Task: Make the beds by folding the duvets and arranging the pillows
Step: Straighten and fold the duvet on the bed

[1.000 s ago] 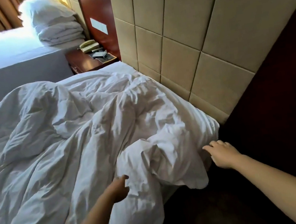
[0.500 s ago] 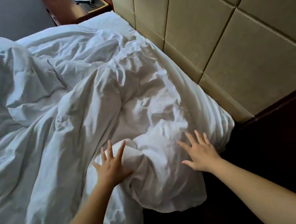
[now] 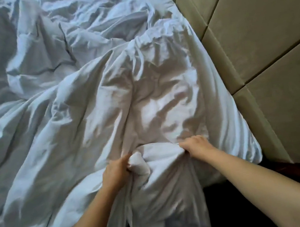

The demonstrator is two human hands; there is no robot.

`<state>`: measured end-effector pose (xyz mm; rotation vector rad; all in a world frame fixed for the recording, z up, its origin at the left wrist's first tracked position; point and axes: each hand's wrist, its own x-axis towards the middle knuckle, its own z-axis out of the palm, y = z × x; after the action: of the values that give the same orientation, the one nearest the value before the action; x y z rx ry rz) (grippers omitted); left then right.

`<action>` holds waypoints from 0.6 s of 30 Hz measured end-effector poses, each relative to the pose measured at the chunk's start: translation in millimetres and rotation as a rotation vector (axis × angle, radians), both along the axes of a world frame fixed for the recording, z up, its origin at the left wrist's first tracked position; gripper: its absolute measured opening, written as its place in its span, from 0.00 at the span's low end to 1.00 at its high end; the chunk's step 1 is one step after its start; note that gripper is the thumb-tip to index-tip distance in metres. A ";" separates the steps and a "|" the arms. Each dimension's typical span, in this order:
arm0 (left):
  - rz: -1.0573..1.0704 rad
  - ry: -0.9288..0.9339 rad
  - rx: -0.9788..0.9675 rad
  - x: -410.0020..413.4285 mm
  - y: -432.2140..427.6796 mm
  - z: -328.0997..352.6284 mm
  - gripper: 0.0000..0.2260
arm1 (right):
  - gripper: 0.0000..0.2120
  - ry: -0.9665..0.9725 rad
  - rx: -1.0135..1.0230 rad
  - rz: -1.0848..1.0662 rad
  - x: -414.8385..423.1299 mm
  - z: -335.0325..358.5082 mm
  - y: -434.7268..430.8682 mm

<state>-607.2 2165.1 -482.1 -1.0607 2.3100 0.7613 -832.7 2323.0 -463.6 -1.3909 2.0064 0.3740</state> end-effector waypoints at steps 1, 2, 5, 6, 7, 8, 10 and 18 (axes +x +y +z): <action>0.052 0.095 0.070 -4.4 3.7 18.1 0.22 | 0.16 0.054 -0.096 0.035 -26.0 21.5 -6.3; 0.095 0.206 0.123 -10.3 8.2 39.0 0.23 | 0.16 0.147 -0.263 0.030 -57.4 42.6 -11.2; 0.101 0.506 0.162 -46.0 31.0 91.5 0.23 | 0.15 0.379 -0.516 -0.091 -146.0 114.8 -23.0; 0.078 0.560 0.128 -65.4 40.4 99.9 0.22 | 0.13 0.438 -0.574 -0.173 -168.3 135.8 -29.2; 0.059 0.574 0.082 -86.7 50.0 100.4 0.20 | 0.11 0.479 -0.587 -0.264 -185.2 149.6 -36.4; 0.040 0.531 0.041 -106.0 59.4 94.6 0.21 | 0.11 0.497 -0.563 -0.342 -200.5 151.6 -41.1; -0.051 0.230 -0.015 -125.9 75.9 61.3 0.24 | 0.15 0.477 -0.381 -0.380 -208.1 144.7 -41.9; -0.091 -0.170 -0.007 -112.7 88.8 37.2 0.30 | 0.42 0.201 0.194 -0.302 -140.6 61.7 23.8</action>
<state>-720.0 2253.9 -444.9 -0.9772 2.2010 0.6038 -973.3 2346.8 -402.0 -0.9453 2.2345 0.5725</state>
